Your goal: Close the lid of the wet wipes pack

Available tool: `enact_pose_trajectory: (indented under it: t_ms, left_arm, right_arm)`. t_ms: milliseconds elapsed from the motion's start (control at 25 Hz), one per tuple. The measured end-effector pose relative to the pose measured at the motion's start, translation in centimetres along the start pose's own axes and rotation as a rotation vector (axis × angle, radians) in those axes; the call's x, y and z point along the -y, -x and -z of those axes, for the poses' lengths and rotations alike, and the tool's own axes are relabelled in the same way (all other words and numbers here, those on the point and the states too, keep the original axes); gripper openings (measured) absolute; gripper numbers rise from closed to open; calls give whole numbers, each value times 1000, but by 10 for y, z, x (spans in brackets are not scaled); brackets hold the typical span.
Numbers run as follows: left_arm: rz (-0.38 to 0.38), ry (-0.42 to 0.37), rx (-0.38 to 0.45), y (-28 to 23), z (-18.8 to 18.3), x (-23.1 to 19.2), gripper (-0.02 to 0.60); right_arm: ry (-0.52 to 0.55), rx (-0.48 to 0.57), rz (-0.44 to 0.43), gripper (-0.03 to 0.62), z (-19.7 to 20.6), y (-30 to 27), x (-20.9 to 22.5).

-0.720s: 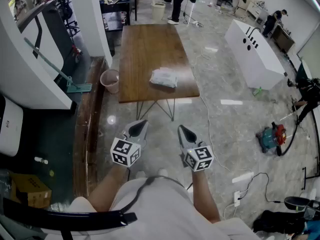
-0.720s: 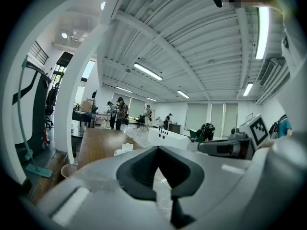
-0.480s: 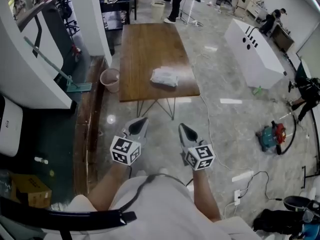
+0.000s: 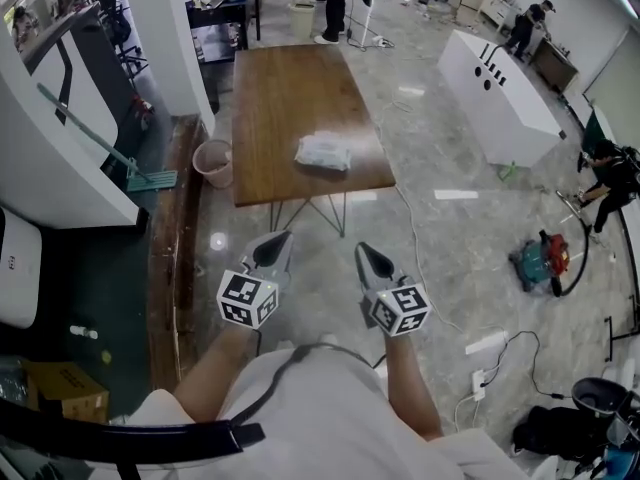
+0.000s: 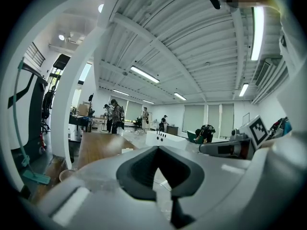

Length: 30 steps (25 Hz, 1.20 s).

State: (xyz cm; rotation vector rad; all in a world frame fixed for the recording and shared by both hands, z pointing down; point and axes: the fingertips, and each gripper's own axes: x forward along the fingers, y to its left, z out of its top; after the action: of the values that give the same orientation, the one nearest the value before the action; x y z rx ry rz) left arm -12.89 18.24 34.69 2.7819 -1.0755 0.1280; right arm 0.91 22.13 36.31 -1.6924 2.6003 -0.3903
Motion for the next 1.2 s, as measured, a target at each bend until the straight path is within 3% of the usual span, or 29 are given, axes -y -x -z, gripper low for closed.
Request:
enact_pose_trajectory:
  t_ms: [1200]
  left_arm:
    - [16,14,5,58,17,-33,3]
  right_arm:
    - [-33,23,62,9,17,7,-43]
